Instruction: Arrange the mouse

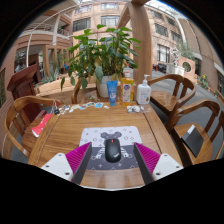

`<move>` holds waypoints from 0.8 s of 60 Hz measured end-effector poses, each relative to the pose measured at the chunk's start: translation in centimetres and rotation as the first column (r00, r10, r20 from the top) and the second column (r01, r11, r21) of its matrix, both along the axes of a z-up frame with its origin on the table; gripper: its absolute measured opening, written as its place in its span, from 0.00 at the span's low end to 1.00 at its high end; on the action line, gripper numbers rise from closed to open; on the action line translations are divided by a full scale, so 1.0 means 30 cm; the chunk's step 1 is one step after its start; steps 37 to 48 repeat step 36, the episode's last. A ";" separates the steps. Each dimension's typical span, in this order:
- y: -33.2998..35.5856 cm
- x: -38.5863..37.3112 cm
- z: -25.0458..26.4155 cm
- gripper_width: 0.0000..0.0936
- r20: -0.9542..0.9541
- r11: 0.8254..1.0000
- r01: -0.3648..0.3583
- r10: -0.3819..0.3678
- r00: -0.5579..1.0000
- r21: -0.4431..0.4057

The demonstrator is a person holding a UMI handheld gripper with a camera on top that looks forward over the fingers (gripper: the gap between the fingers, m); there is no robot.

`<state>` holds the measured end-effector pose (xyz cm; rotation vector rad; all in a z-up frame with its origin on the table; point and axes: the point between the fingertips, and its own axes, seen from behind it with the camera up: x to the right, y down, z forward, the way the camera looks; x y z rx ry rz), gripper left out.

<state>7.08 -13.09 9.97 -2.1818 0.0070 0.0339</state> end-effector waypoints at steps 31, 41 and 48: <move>-0.495 -0.007 0.254 0.91 0.091 0.998 -0.006 0.000 0.996 0.069; -0.517 -0.013 0.268 0.91 0.097 0.997 -0.015 0.007 0.995 0.074; -0.517 -0.013 0.268 0.91 0.097 0.997 -0.015 0.007 0.995 0.074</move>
